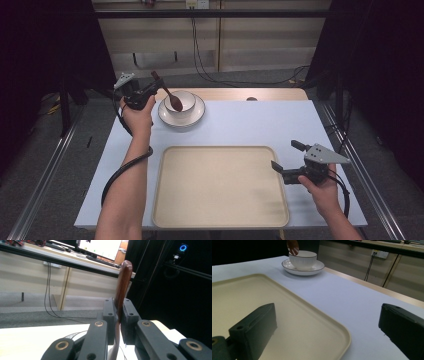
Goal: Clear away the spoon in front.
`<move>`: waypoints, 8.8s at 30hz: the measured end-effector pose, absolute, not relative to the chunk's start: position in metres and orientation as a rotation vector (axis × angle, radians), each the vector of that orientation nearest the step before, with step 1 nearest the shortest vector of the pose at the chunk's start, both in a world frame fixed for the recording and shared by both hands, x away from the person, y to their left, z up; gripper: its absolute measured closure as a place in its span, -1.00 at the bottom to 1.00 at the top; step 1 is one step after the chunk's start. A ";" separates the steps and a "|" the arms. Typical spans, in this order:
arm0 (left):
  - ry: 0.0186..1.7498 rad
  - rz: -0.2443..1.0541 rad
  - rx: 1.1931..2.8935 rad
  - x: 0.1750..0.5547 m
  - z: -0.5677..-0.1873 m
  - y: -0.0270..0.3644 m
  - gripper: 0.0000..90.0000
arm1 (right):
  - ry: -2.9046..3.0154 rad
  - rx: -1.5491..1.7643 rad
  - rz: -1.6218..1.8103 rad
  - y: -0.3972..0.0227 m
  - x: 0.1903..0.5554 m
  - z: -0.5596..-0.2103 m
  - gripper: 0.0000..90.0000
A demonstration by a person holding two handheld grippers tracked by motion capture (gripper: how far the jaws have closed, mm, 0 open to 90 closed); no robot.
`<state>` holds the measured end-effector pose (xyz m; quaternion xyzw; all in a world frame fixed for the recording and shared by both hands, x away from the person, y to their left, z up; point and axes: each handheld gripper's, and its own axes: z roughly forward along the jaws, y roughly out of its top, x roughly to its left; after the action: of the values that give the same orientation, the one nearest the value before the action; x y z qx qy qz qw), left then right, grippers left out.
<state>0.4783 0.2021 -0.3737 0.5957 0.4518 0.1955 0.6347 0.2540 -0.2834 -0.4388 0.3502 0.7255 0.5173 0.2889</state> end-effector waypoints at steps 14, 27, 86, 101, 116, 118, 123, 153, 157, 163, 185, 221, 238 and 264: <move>0.944 0.344 1.415 0.459 -0.360 0.210 0.87 | 1.941 0.933 1.410 -0.283 0.255 -0.440 -0.99; 0.869 0.265 1.466 0.438 -0.355 0.208 0.87 | 1.961 0.932 1.420 -0.282 0.254 -0.440 -0.99; 0.703 -0.026 1.608 0.372 -0.381 0.192 0.87 | 1.987 0.908 1.405 -0.278 0.255 -0.442 -0.98; 0.672 -0.069 1.628 0.362 -0.386 0.186 0.87 | 1.984 0.906 1.395 -0.278 0.255 -0.442 -0.98; 0.654 -0.125 1.650 0.351 -0.397 0.179 0.87 | 1.987 0.904 1.392 -0.278 0.254 -0.442 -0.98; 0.655 -0.130 1.656 0.349 -0.398 0.178 0.87 | 1.988 0.908 1.387 -0.278 0.255 -0.442 -0.98; 0.648 -0.152 1.660 0.346 -0.401 0.176 0.87 | 1.993 0.901 1.390 -0.278 0.255 -0.442 -0.97; 0.624 -0.252 1.693 0.333 -0.418 0.164 0.86 | 1.997 0.892 1.381 -0.278 0.255 -0.442 -0.97; 0.631 -0.257 1.700 0.330 -0.420 0.162 0.87 | 1.991 0.897 1.381 -0.278 0.255 -0.442 -0.97; 0.621 -0.254 1.717 0.330 -0.422 0.159 0.86 | 2.001 0.897 1.380 -0.278 0.255 -0.442 -0.97; 0.627 -0.287 1.740 0.328 -0.433 0.154 0.74 | 2.009 0.889 1.381 -0.277 0.256 -0.443 -0.97; 0.631 -0.101 1.827 0.339 -0.444 0.153 0.17 | 2.043 0.882 1.371 -0.274 0.258 -0.446 -0.96; 0.648 -0.067 1.835 0.342 -0.446 0.151 0.12 | 2.043 0.879 1.373 -0.273 0.258 -0.446 -0.96; 0.653 0.036 1.788 0.347 -0.446 0.155 -0.52 | 2.038 0.878 1.372 -0.274 0.256 -0.444 -0.96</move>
<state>0.3472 0.1549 -0.4460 0.7649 0.2793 0.0154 0.5803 0.2561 -0.2742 -0.4443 0.3248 0.7536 0.5072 0.2633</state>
